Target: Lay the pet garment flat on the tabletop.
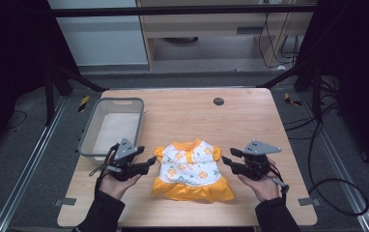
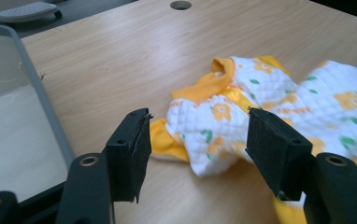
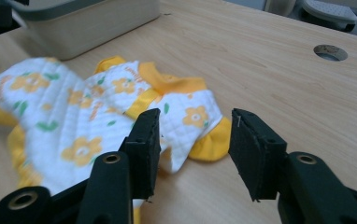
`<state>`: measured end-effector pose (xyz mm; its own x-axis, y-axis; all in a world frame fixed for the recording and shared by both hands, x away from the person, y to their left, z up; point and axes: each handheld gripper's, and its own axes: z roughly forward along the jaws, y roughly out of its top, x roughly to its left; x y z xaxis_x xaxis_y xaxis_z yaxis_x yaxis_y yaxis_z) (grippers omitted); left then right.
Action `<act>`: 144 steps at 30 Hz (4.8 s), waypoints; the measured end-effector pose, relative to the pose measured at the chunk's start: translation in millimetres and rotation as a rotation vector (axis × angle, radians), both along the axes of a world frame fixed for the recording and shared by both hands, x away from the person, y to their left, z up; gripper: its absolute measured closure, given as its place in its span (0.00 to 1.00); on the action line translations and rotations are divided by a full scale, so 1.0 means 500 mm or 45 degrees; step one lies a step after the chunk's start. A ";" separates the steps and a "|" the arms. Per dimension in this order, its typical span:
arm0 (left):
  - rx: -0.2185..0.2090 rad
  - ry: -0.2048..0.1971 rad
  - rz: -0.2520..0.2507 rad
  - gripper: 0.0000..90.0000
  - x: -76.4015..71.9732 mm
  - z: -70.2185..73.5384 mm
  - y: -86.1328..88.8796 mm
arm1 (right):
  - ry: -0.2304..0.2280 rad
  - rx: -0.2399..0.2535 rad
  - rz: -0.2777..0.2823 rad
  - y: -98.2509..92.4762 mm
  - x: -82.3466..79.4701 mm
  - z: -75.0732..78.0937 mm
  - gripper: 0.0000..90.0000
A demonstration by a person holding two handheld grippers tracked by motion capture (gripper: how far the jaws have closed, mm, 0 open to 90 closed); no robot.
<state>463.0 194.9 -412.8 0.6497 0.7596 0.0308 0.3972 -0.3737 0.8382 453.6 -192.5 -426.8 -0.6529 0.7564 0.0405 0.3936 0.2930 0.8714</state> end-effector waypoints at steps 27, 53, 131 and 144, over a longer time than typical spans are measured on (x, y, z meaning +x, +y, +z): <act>0.116 0.218 0.067 0.60 0.145 -0.170 -0.069 | 0.193 -0.126 -0.033 0.078 0.168 -0.155 0.66; -0.059 -0.115 0.071 0.92 0.131 0.046 -0.089 | -0.207 -0.027 -0.082 0.088 0.118 0.032 0.92; 0.155 0.319 -0.078 0.97 -0.062 -0.152 -0.016 | 0.270 -0.181 0.055 0.022 -0.062 -0.135 0.94; 0.206 0.283 -0.072 0.89 -0.135 -0.141 -0.006 | 0.279 -0.230 0.123 0.005 -0.127 -0.123 0.86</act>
<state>395.6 191.9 -483.3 0.6953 0.7187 0.0004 0.5395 -0.5223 0.6604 390.1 -190.2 -488.6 -0.7126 0.6990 0.0593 0.5296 0.4806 0.6990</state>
